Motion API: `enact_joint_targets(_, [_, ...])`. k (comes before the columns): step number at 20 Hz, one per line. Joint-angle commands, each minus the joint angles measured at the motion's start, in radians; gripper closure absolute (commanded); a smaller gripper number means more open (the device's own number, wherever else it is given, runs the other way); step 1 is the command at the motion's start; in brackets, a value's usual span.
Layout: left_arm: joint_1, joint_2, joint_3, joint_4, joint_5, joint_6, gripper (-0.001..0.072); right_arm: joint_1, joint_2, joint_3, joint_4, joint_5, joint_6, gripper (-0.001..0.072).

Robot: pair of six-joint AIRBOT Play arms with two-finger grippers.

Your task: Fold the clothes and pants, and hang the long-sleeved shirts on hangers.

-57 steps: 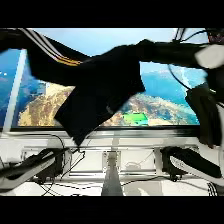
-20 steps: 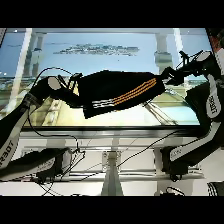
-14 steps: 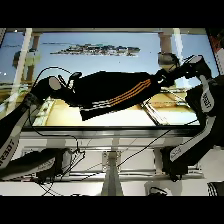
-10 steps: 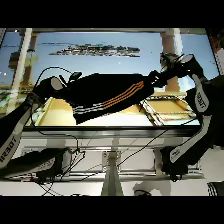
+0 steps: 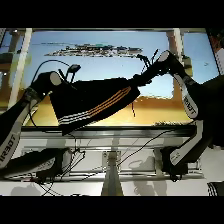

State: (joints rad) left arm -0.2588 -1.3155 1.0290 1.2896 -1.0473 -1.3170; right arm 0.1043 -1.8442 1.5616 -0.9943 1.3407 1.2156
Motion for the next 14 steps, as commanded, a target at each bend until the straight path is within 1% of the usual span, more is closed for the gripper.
enact_joint_targets(1, [0.001,0.101,0.164,0.184,-0.033,-0.001,0.0003,-0.013,0.15,0.059,-0.224,-0.057,0.171,0.0687])
enact_joint_targets(4, [0.001,0.225,0.266,0.282,0.028,0.0,0.0004,-0.099,0.333,0.114,-0.447,-0.02,0.338,0.0687])
enact_joint_targets(6, [0.001,0.315,0.267,0.283,0.093,0.0,0.0003,-0.19,0.457,0.15,-0.601,0.037,0.472,0.0687])
enact_joint_targets(8, [0.0,0.381,0.267,0.281,0.095,0.0,0.0004,-0.306,0.568,0.184,-0.727,0.093,0.6,0.0687])
enact_joint_targets(10, [0.001,0.433,0.267,0.281,0.095,0.0,0.0003,-0.449,0.673,0.214,-0.821,0.163,0.731,0.0687])
enact_joint_targets(12, [0.001,0.467,0.267,0.281,0.095,-0.001,0.0003,-0.611,0.766,0.242,-0.871,0.25,0.843,0.0687])
enact_joint_targets(14, [0.001,0.481,0.267,0.281,0.095,0.0,0.0003,-0.774,0.851,0.256,-0.88,0.307,0.892,0.0687])
